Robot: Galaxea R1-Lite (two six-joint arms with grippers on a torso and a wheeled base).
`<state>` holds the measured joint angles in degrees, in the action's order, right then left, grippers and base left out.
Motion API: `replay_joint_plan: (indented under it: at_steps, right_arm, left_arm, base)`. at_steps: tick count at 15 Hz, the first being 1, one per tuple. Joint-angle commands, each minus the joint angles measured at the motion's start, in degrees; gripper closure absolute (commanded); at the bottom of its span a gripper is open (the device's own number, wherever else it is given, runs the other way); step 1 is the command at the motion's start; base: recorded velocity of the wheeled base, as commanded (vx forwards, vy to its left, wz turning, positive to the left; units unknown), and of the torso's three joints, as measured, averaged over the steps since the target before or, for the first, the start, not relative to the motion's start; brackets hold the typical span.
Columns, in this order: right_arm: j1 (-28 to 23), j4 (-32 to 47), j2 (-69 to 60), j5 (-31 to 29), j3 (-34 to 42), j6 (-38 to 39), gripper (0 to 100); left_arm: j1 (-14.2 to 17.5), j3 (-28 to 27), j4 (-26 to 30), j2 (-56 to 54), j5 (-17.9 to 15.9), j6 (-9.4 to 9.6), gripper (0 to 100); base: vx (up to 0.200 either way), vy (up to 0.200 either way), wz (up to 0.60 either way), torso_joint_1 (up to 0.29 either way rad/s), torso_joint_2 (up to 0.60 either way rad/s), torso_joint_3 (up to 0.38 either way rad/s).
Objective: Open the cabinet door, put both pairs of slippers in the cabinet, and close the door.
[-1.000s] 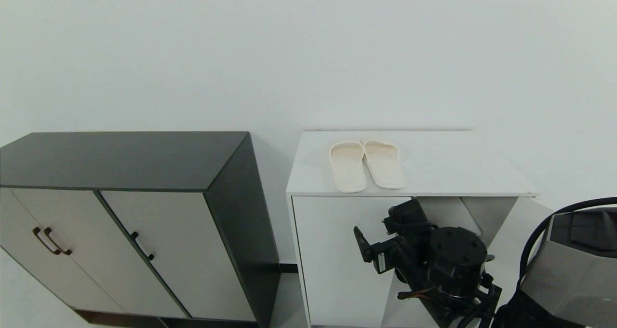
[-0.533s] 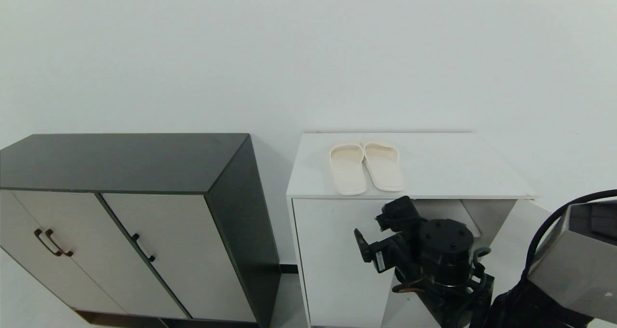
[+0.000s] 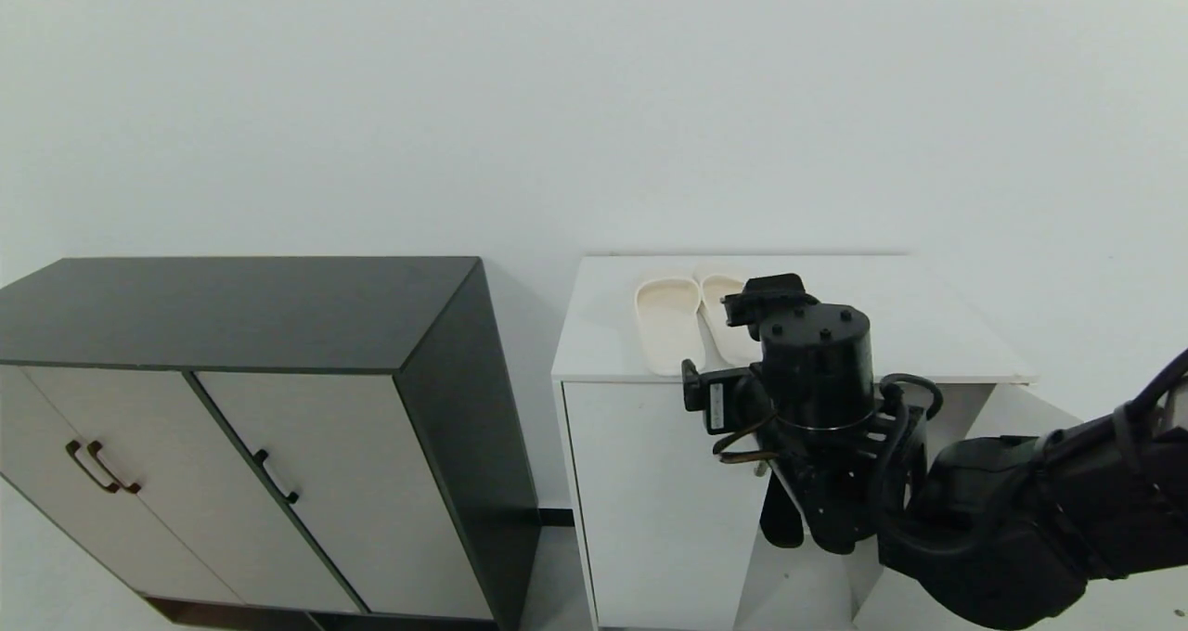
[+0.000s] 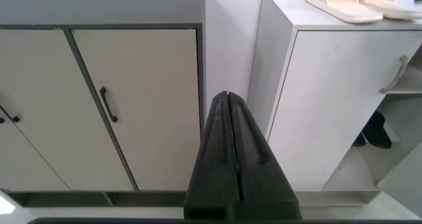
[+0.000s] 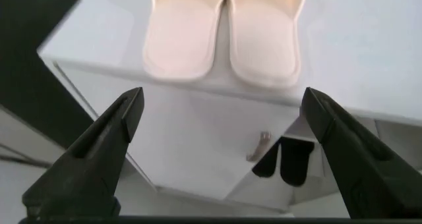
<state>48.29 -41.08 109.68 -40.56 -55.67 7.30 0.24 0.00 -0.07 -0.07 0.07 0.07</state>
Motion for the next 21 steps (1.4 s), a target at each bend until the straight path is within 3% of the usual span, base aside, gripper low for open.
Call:
replay_joint_plan:
  at_steps: [1, 13, 21]
  right_arm:
    - [-1.1, -0.2, 0.5, 0.0, -0.8, 0.1, 0]
    - [-3.3, -5.0, 6.5, 6.0, -1.5, 0.0, 0]
    - [-6.4, -5.3, 11.4, 9.0, -7.5, -0.4, 0]
  left_arm:
    - [0.0, 0.0, 0.0, 0.1, 0.0, 0.01, 100]
    - [0.0, 0.0, 0.0, 0.1, 0.0, 0.1, 100]
    - [0.0, 0.0, 0.0, 0.1, 0.0, 0.01, 100]
  base:
    - [0.0, 0.0, 0.0, 0.0, 0.0, 0.0]
    - [0.183, 0.0, 0.0, 0.004, 0.0, 0.001]
    - [0.0, 0.0, 0.0, 0.0, 0.0, 0.0]
